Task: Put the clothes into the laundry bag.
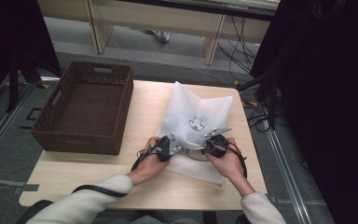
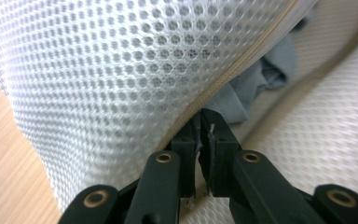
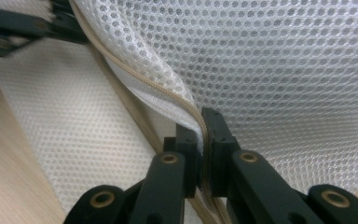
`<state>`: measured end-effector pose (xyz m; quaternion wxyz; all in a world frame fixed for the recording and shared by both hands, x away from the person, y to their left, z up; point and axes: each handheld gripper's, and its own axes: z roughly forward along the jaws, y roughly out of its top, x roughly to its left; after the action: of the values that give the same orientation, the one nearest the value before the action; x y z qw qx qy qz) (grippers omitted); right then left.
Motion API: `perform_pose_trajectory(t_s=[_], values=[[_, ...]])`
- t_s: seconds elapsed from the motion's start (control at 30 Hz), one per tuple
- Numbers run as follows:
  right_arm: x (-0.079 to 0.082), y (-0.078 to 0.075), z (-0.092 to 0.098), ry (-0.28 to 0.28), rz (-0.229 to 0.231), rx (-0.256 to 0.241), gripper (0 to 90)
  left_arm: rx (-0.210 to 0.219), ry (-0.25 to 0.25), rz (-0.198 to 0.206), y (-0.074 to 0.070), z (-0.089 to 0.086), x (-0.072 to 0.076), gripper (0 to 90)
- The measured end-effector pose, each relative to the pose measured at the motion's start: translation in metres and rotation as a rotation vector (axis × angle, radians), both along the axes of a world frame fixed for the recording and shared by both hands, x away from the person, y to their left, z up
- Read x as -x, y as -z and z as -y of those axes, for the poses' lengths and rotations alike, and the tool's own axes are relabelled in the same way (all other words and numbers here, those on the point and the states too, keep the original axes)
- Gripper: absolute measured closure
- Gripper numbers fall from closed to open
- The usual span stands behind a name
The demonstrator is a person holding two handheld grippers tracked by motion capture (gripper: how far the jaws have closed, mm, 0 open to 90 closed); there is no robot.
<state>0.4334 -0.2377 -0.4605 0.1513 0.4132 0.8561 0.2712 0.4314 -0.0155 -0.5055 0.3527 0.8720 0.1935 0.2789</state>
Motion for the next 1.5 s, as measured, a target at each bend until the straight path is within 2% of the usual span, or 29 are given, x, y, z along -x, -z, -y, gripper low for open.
perform_pose_trajectory(t_s=[0.03, 0.1, 0.13, 0.2, 0.23, 0.27, 0.3, 0.33, 0.4, 0.5, 0.57, 0.63, 0.7, 0.83, 0.93, 1.0, 1.03, 1.07, 1.13, 1.23, 1.3, 1.33, 1.37, 1.43, 1.5], values=[[0.000, -0.001, 0.000, -0.006, -0.026, 0.009, 86.4, 0.014, 0.004, -0.006, -0.003, -0.002, 0.003, 82.1], [0.000, 0.002, 0.000, -0.002, -0.011, -0.001, 86.4, 0.028, 0.021, -0.005, -0.010, -0.008, 0.011, 81.9], [-0.001, 0.002, 0.001, -0.020, -0.012, 0.027, 86.4, 0.040, 0.030, -0.005, -0.014, -0.010, 0.016, 81.7], [0.001, 0.001, -0.001, -0.004, -0.040, 0.026, 86.2, 0.066, 0.051, 0.002, -0.021, -0.014, 0.026, 81.4], [0.000, 0.003, -0.002, -0.007, -0.025, 0.035, 86.1, 0.076, 0.063, 0.010, -0.025, -0.016, 0.030, 81.4], [0.000, 0.003, -0.002, -0.012, -0.038, 0.039, 86.2, 0.084, 0.070, 0.019, -0.028, -0.017, 0.033, 81.3], [0.000, 0.004, -0.002, -0.014, -0.032, 0.045, 86.1, 0.102, 0.077, 0.023, -0.031, -0.016, 0.034, 81.1], [0.001, 0.004, -0.003, -0.011, -0.046, 0.052, 86.1, 0.128, 0.071, 0.020, -0.033, -0.014, 0.033, 80.8], [0.000, 0.006, -0.004, -0.023, -0.044, 0.072, 86.0, 0.142, 0.076, 0.013, -0.034, -0.008, 0.027, 80.0], [0.002, 0.009, -0.007, -0.033, -0.043, 0.096, 85.9, 0.171, 0.090, -0.027, -0.031, 0.004, 0.014, 79.9], [0.002, 0.011, -0.008, -0.036, -0.041, 0.102, 85.9, 0.147, 0.107, -0.053, -0.026, 0.011, 0.005, 79.4], [0.003, 0.011, -0.008, -0.045, -0.049, 0.114, 85.5, 0.144, 0.098, -0.085, -0.019, 0.016, -0.002, 79.6], [0.003, 0.013, -0.009, -0.058, -0.047, 0.128, 84.3, 0.105, 0.106, -0.096, -0.014, 0.018, -0.005, 79.5], [0.006, 0.012, -0.007, -0.073, -0.039, 0.122, 77.8, 0.087, 0.105, -0.109, -0.006, 0.020, -0.008, 79.5], [0.012, 0.010, -0.007, -0.103, -0.024, 0.100, 63.3, 0.065, 0.114, -0.118, -0.001, 0.021, -0.007, 79.1], [0.018, 0.007, -0.005, -0.114, -0.008, 0.059, 54.4, 0.054, 0.116, -0.111, 0.001, 0.021, -0.006, 78.4], [0.021, 0.005, -0.004, -0.111, -0.004, 0.034, 52.9, 0.064, 0.116, -0.112, 0.002, 0.022, -0.005, 78.2], [0.025, 0.004, -0.003, -0.098, 0.010, -0.013, 50.9, 0.051, 0.119, -0.112, 0.002, 0.021, -0.005, 78.1], [0.031, -0.004, 0.001, -0.107, 0.016, -0.071, 49.1, 0.056, 0.116, -0.115, 0.002, 0.021, -0.006, 78.1], [0.036, -0.018, 0.010, -0.113, 0.075, -0.128, 49.8, 0.054, 0.113, -0.114, 0.001, 0.021, -0.006, 78.4], [0.038, -0.026, 0.015, -0.087, 0.105, -0.181, 53.4, 0.057, 0.112, -0.115, 0.002, 0.021, -0.006, 78.3], [0.036, -0.031, 0.019, -0.077, 0.127, -0.188, 57.1, 0.057, 0.110, -0.116, 0.002, 0.021, -0.005, 78.3], [0.037, -0.034, 0.022, -0.041, 0.122, -0.191, 62.7, 0.054, 0.111, -0.117, 0.002, 0.020, -0.005, 78.3], [0.035, -0.033, 0.026, 0.009, 0.155, -0.187, 71.3, 0.057, 0.112, -0.120, 0.002, 0.020, -0.005, 78.2], [0.034, -0.031, 0.031, 0.060, 0.123, -0.183, 76.3, 0.059, 0.112, -0.129, 0.002, 0.019, -0.004, 77.9]])
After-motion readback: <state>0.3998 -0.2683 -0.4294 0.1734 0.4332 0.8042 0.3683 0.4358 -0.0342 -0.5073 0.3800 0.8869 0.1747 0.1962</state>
